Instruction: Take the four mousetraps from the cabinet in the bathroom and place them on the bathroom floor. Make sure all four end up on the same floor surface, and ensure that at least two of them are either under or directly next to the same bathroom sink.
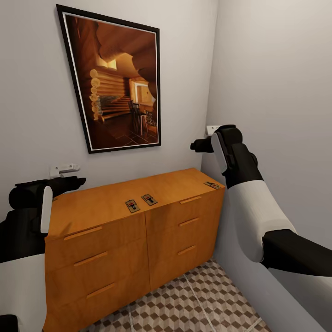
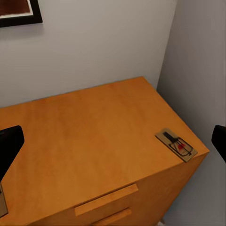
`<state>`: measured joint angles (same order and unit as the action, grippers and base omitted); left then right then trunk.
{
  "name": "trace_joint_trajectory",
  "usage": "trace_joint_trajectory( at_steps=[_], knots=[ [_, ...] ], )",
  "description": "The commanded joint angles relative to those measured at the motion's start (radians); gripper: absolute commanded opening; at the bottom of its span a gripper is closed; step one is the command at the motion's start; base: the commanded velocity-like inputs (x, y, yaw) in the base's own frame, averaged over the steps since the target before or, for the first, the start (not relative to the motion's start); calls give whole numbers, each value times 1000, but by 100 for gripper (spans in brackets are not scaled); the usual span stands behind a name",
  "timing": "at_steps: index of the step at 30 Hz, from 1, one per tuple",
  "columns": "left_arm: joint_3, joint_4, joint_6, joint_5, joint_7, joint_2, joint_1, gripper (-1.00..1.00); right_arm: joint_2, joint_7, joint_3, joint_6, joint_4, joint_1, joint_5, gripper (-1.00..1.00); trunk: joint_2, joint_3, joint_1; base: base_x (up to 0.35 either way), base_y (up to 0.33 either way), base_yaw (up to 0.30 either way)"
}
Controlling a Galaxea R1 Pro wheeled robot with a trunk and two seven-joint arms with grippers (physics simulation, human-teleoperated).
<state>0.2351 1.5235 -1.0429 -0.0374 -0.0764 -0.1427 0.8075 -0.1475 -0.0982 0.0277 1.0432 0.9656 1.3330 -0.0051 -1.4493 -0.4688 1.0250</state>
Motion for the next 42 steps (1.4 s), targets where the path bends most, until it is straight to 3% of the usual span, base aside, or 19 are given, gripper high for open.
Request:
trace_joint_trajectory(
  at_steps=[1, 27, 31, 34, 42],
  knots=[
    [1, 1, -4, -4, -8, 0, 1, 100, 0, -6, 1, 4, -3, 1, 1, 100, -1, -1, 0, 0, 0, 0],
    [2, 1, -4, -10, -6, -7, 1, 100, 5, -6, 3, 4, -12, -2, 6, 100, -1, -1, 0, 0, 0, 0],
    [3, 0, -4, -21, -6, -22, 1, 100, 5, -8, 5, 4, -11, -4, 9, 100, -1, -1, 0, 0, 0, 0],
    [6, 0, -4, -42, -6, -47, 1, 100, 5, -8, 6, 4, -11, -5, 10, 100, -1, -1, 0, 0, 0, 0],
    [33, -3, -4, -153, -6, -152, 1, 100, 0, -12, 9, 4, -7, -6, 12, 100, -1, -1, 0, 0, 0, 0]
  ],
)
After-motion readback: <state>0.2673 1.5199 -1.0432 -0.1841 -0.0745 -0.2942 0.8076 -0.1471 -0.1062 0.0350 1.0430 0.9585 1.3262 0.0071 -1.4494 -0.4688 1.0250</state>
